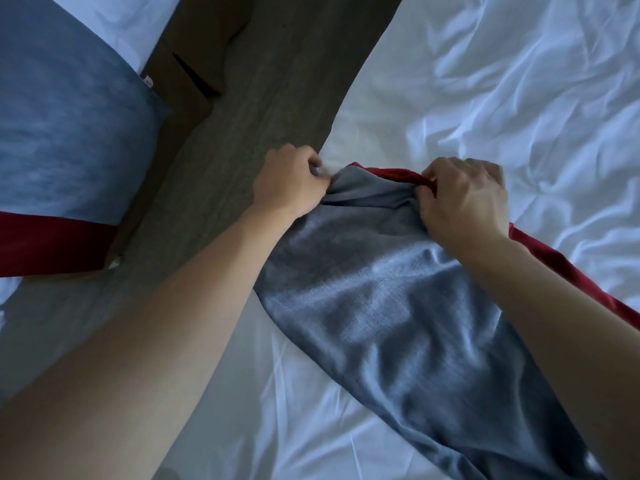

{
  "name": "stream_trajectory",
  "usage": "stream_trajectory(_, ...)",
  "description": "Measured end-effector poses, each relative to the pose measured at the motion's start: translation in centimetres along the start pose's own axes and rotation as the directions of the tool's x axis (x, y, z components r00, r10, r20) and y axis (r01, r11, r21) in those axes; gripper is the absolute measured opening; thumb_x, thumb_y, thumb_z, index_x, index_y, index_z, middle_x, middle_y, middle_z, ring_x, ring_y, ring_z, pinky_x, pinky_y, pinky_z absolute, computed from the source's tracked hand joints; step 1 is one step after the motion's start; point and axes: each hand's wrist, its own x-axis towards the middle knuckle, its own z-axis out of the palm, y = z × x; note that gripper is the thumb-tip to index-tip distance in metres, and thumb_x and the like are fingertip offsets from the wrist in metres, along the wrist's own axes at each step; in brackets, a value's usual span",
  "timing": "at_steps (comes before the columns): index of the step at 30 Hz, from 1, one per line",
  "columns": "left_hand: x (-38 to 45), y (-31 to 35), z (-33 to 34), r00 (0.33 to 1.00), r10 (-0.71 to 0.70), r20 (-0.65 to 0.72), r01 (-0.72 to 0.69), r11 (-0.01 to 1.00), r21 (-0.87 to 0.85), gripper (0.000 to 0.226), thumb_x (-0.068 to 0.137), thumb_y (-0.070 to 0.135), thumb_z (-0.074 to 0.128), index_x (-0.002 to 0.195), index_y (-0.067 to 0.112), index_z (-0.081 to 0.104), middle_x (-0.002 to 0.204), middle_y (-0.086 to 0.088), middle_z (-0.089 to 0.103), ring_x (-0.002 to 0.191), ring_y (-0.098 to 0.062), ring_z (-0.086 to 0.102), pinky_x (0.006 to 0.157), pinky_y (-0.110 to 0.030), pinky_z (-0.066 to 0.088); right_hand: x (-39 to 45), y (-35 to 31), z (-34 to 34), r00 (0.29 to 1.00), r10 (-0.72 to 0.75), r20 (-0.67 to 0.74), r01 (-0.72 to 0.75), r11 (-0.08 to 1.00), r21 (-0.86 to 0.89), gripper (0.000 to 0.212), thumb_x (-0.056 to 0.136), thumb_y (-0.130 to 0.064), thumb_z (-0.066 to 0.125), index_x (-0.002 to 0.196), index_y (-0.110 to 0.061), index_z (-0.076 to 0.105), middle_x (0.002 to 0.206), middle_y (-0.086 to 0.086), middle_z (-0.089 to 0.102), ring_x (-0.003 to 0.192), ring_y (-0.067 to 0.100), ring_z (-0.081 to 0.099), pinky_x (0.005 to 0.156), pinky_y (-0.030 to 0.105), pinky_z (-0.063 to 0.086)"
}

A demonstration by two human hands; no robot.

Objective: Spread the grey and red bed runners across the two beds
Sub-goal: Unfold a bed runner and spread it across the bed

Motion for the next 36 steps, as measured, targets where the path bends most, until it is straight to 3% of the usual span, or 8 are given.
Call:
stream_trajectory(5,-0.2,0.6,0.8,0.970,0.213,0.119,-0.233,0.954,0.188,0.039,0.084,0.026,0.058,0.123,0.030,0.060,0.110,0.006,0.068,0.108,-0.021,0.059,0.102,-0.042,0.030,-0.1,-1.4,0.5,0.998,-0.063,0.027,0.062,0.997,0.042,0.034,0.089,-0.035,0.059,0.116,-0.014,0.065,0.107,0.008,0.070,0.103,0.033,0.060,0.108,0.043,0.033)
stream_trajectory(9,-0.1,0.4,-0.9,0.955,0.222,0.195,-0.276,0.905,0.322,0.027,0.085,0.024,0.055,0.111,0.029,0.063,0.090,0.004,0.070,0.092,-0.024,0.062,0.097,-0.041,0.036,0.3,-2.5,1.0,0.989,-0.144,0.025,0.143,0.989,0.034,0.020,0.081,-0.020,0.060,0.098,-0.010,0.065,0.089,0.007,0.068,0.088,0.034,0.058,0.100,0.042,0.037)
stream_trajectory(14,-2.4,-1.4,-1.8,0.888,0.322,-0.328,-0.246,0.935,0.254,0.011,0.091,0.024,0.055,0.094,0.018,0.063,0.087,0.002,0.064,0.088,-0.022,0.058,0.087,-0.040,0.042,0.2,-2.1,0.8,0.995,-0.090,-0.042,0.091,0.996,0.017,0.017,0.078,-0.004,0.055,0.093,-0.005,0.062,0.085,0.011,0.064,0.084,0.038,0.056,0.103,0.049,0.036)
stream_trajectory(19,-5.5,-2.1,-0.5,0.830,0.488,-0.272,-0.394,0.856,0.335,0.008,0.083,0.020,0.055,0.082,0.017,0.062,0.082,0.002,0.059,0.092,-0.024,0.056,0.104,-0.040,0.031,-0.1,-3.1,0.3,0.976,-0.130,-0.173,0.153,0.980,0.129,0.030,0.091,-0.025,0.054,0.116,-0.011,0.062,0.104,0.004,0.066,0.102,0.027,0.059,0.123,0.046,0.012)
stream_trajectory(24,-5.6,-1.8,-1.3,0.943,0.284,-0.175,-0.284,0.959,0.025,0.023,0.090,0.013,0.048,0.077,0.014,0.067,0.063,0.003,0.056,0.058,-0.024,0.059,0.059,-0.035,0.049,0.6,-5.6,1.1,0.990,-0.078,-0.116,0.100,0.973,0.207,0.034,0.096,-0.038,0.050,0.114,-0.015,0.066,0.101,0.002,0.070,0.102,0.025,0.061,0.119,0.046,0.023)
stream_trajectory(27,-4.3,-1.0,-1.6,0.981,0.182,-0.066,-0.181,0.983,0.020,0.022,0.095,0.034,0.055,0.106,0.021,0.069,0.081,0.005,0.070,0.073,-0.020,0.067,0.070,-0.034,0.054,0.5,-5.5,2.2,0.992,-0.120,0.024,0.117,0.988,0.099,0.023,0.092,-0.030,0.055,0.103,-0.015,0.068,0.094,0.003,0.068,0.099,0.027,0.059,0.120,0.045,0.019)
stream_trajectory(30,-3.3,-0.4,-1.3,0.976,0.216,-0.011,-0.215,0.976,0.047,0.033,0.090,0.056,0.054,0.094,0.026,0.070,0.076,0.003,0.069,0.080,-0.022,0.064,0.084,-0.038,0.050,-0.1,-5.3,2.9,0.989,-0.146,0.021,0.144,0.985,0.090,0.014,0.088,-0.021,0.057,0.095,-0.013,0.065,0.089,0.003,0.066,0.093,0.029,0.058,0.119,0.046,0.020)
stream_trajectory(36,-2.3,0.2,-0.6,0.936,0.308,-0.169,-0.303,0.951,0.053,0.017,0.086,0.032,0.066,0.082,0.016,0.062,0.086,0.004,0.054,0.088,-0.022,0.054,0.071,-0.032,0.039,0.3,-4.9,2.0,0.964,-0.105,-0.246,0.158,0.966,0.205,0.009,0.087,-0.019,0.061,0.087,-0.011,0.063,0.081,0.003,0.065,0.082,0.029,0.057,0.107,0.041,0.034)
